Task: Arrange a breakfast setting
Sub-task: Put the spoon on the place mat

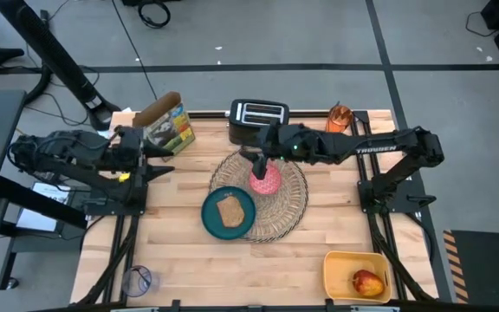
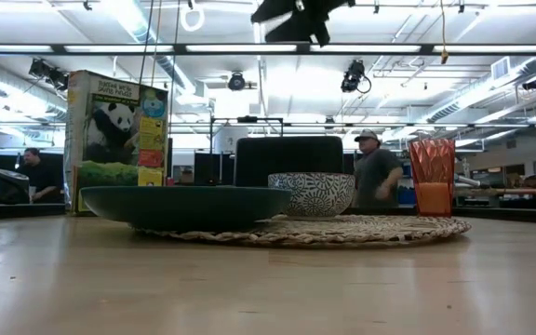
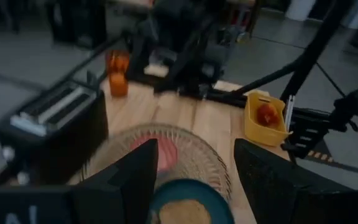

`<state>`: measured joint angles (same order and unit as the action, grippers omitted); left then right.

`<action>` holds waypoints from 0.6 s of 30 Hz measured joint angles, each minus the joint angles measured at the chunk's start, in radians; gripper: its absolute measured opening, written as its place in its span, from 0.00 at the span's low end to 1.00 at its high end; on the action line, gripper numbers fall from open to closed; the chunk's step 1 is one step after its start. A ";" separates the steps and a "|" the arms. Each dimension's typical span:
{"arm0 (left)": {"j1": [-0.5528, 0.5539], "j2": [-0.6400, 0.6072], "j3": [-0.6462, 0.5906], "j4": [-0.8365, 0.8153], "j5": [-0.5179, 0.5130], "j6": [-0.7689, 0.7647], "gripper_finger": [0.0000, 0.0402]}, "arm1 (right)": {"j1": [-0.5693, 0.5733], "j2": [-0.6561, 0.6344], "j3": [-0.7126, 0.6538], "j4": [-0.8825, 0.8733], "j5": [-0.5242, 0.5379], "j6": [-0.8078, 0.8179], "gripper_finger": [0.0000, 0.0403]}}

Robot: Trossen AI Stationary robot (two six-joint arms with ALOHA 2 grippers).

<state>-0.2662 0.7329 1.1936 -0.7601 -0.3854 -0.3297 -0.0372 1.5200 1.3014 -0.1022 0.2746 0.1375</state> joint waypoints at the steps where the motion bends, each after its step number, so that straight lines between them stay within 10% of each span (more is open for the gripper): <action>1: 0.001 0.012 0.016 -0.028 0.017 -0.034 0.55 | -0.004 -0.001 0.022 -0.020 -0.009 0.006 0.67; 18: -0.170 0.359 0.468 -0.621 0.732 -0.663 0.48 | -0.043 -0.021 0.056 -0.237 0.018 -0.095 0.66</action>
<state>-0.4359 1.0922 1.6616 -1.3812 0.3463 -0.9922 -0.0797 1.4994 1.3571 -0.3387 0.2930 0.0429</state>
